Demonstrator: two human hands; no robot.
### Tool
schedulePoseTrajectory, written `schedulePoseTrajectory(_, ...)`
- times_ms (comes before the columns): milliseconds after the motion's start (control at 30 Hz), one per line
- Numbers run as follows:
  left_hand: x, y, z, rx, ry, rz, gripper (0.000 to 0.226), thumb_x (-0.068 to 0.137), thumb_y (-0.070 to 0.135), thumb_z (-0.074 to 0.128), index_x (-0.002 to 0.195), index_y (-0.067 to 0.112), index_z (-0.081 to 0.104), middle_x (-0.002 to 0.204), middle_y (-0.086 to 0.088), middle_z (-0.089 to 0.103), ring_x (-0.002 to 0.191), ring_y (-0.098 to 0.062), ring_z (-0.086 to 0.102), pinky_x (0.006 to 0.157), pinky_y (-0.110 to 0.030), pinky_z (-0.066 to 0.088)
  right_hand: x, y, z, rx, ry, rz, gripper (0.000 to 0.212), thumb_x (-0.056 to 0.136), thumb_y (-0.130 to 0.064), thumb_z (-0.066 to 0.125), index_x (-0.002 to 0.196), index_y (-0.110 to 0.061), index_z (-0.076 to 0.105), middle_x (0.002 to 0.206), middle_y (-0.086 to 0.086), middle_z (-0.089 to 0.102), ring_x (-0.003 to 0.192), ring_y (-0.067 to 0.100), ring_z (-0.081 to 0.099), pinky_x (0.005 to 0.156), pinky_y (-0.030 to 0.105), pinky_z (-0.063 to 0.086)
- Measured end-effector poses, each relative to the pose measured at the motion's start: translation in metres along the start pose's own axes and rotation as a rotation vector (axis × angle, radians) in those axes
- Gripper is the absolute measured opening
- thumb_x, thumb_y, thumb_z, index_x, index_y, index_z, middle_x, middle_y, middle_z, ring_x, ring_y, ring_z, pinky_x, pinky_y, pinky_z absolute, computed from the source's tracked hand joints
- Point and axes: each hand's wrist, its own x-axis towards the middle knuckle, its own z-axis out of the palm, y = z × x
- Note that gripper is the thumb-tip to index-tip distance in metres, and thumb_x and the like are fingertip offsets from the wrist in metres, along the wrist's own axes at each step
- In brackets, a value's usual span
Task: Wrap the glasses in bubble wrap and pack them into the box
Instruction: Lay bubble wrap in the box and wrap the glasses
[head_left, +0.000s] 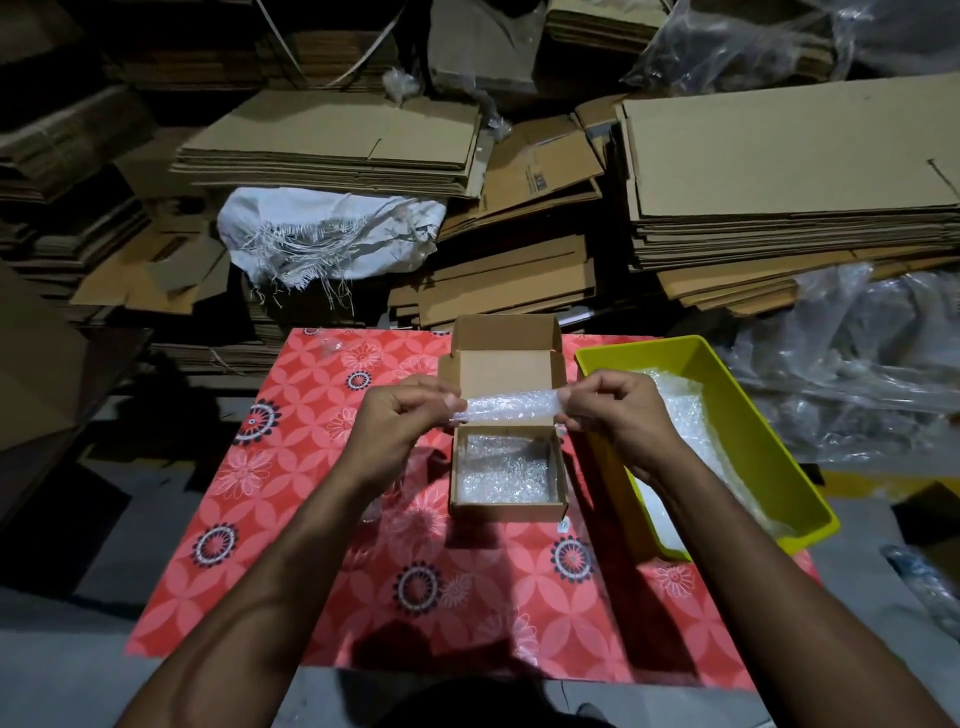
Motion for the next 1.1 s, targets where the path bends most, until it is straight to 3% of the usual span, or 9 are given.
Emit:
schedulePoseTrajectory(67,-0.002,0.000,0.000,0.116,-0.007,0.029,0.009,0.079,0.008,0.079,0.087,0.006,0.078,0.105,-0.007,0.072,0.098,-0.018,0.068,0.081,-0.028,0.056,0.003,0.001,0.000,-0.139,-0.006,-0.072,0.018,0.078,0.007,0.077,0.075,0.002,0.061,0.060,0.007,0.066,0.054,0.018,0.063,0.058,0.026,0.055)
schedulePoseTrajectory(233,0.003,0.006,-0.008,0.216,-0.167,-0.100,0.046,0.085,-0.012,0.067,0.121,0.018,0.066,0.114,-0.005,0.071,0.098,-0.019,0.070,0.088,-0.036,0.058,0.011,-0.010,-0.003,-0.279,-0.057,-0.131,0.043,0.077,0.011,0.078,0.097,-0.005,0.043,0.047,-0.011,0.043,0.045,0.010,0.053,0.051,0.024,0.052)
schedulePoseTrajectory(333,0.009,0.014,0.003,0.324,-0.195,-0.067,0.044,0.084,0.005,0.077,0.124,0.020,0.067,0.108,-0.002,0.074,0.100,-0.020,0.071,0.090,-0.032,0.058,0.017,-0.022,0.000,-0.410,-0.120,-0.166,0.046,0.076,0.000,0.084,0.095,-0.008,0.043,0.055,0.009,0.037,0.050,0.023,0.053,0.050,0.029,0.052)
schedulePoseTrajectory(433,0.015,0.021,0.022,0.409,-0.214,-0.032,0.029,0.081,0.014,0.082,0.108,0.021,0.075,0.089,0.001,0.076,0.082,-0.012,0.071,0.079,-0.025,0.058,0.024,-0.026,0.006,-0.505,-0.135,-0.175,0.050,0.067,-0.024,0.090,0.093,-0.020,0.048,0.070,0.032,0.050,0.058,0.043,0.053,0.057,0.057,0.053)
schedulePoseTrajectory(500,0.018,0.021,0.032,0.358,-0.184,-0.040,0.018,0.082,0.011,0.081,0.098,0.019,0.078,0.083,-0.005,0.075,0.076,-0.014,0.069,0.076,-0.031,0.057,0.024,-0.027,0.009,-0.435,-0.095,-0.186,0.052,0.068,-0.019,0.091,0.103,-0.018,0.053,0.080,0.031,0.061,0.067,0.037,0.063,0.061,0.052,0.055)
schedulePoseTrajectory(600,0.018,0.016,0.038,0.186,-0.090,-0.085,0.015,0.084,0.006,0.077,0.099,0.009,0.076,0.089,-0.018,0.075,0.078,-0.024,0.071,0.077,-0.040,0.057,0.017,-0.022,0.014,-0.277,-0.074,-0.106,0.049,0.076,-0.008,0.086,0.116,-0.009,0.058,0.082,0.005,0.073,0.077,0.021,0.069,0.066,0.036,0.057)
schedulePoseTrajectory(733,0.011,0.007,0.046,0.062,-0.058,-0.169,0.012,0.085,0.004,0.075,0.097,0.004,0.073,0.093,-0.026,0.073,0.082,-0.036,0.069,0.081,-0.052,0.057,0.001,-0.002,0.025,-0.301,-0.148,-0.074,0.018,0.085,-0.011,0.079,0.099,-0.013,0.068,0.077,0.001,0.072,0.073,0.016,0.066,0.066,0.038,0.057)
schedulePoseTrajectory(900,0.005,0.007,0.056,-0.051,0.001,-0.236,0.015,0.084,-0.003,0.073,0.097,-0.010,0.068,0.077,-0.011,0.073,0.064,-0.015,0.070,0.056,-0.022,0.054,-0.001,0.003,0.032,-0.260,-0.100,-0.137,0.018,0.084,-0.004,0.078,0.095,-0.012,0.066,0.074,0.007,0.069,0.071,0.022,0.062,0.069,0.048,0.057)
schedulePoseTrajectory(1100,0.003,0.007,0.054,-0.169,-0.003,-0.366,0.010,0.095,-0.001,0.059,0.102,-0.003,0.066,0.074,-0.010,0.070,0.057,-0.016,0.066,0.052,-0.026,0.055,-0.002,0.010,0.036,-0.327,-0.036,-0.271,0.016,0.082,-0.002,0.077,0.087,-0.017,0.073,0.076,-0.007,0.069,0.067,0.017,0.063,0.069,0.048,0.058)
